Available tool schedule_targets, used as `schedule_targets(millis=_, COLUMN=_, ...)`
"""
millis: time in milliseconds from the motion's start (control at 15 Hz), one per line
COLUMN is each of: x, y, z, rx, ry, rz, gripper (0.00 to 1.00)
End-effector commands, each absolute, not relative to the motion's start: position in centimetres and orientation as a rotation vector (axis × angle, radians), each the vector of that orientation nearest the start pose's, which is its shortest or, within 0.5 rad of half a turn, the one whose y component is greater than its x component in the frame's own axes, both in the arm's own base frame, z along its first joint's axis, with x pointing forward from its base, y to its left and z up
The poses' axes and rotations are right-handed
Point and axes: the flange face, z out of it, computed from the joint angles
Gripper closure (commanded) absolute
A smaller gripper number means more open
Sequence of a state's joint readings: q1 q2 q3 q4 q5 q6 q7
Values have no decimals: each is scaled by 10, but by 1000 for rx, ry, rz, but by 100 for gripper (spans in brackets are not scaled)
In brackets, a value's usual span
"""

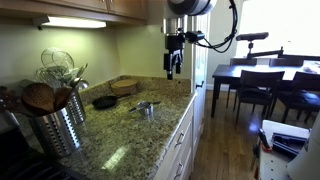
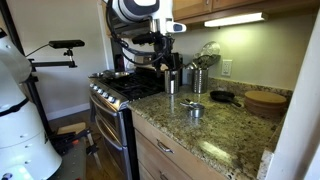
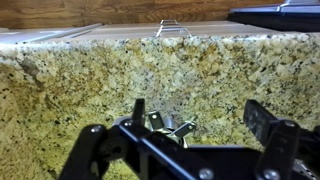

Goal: Take the measuring cups and place them apart on the counter

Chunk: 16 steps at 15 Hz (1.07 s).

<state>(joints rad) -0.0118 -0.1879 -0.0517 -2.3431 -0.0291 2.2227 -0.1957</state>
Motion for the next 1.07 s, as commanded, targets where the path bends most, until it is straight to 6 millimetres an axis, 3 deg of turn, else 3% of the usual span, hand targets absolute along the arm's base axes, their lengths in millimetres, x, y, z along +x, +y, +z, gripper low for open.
schedule_targets(millis=0, x=524, y=-18, z=397, rx=-3176, ry=-219, rz=-68, gripper=0)
schedule_targets(millis=467, x=581, y=-6, z=366, rx=-3164, ry=-186, rz=-157, gripper=0)
schedule_targets(millis=1000, x=616, y=2, z=321, rx=-3177, ry=-60, rz=-113, gripper=0)
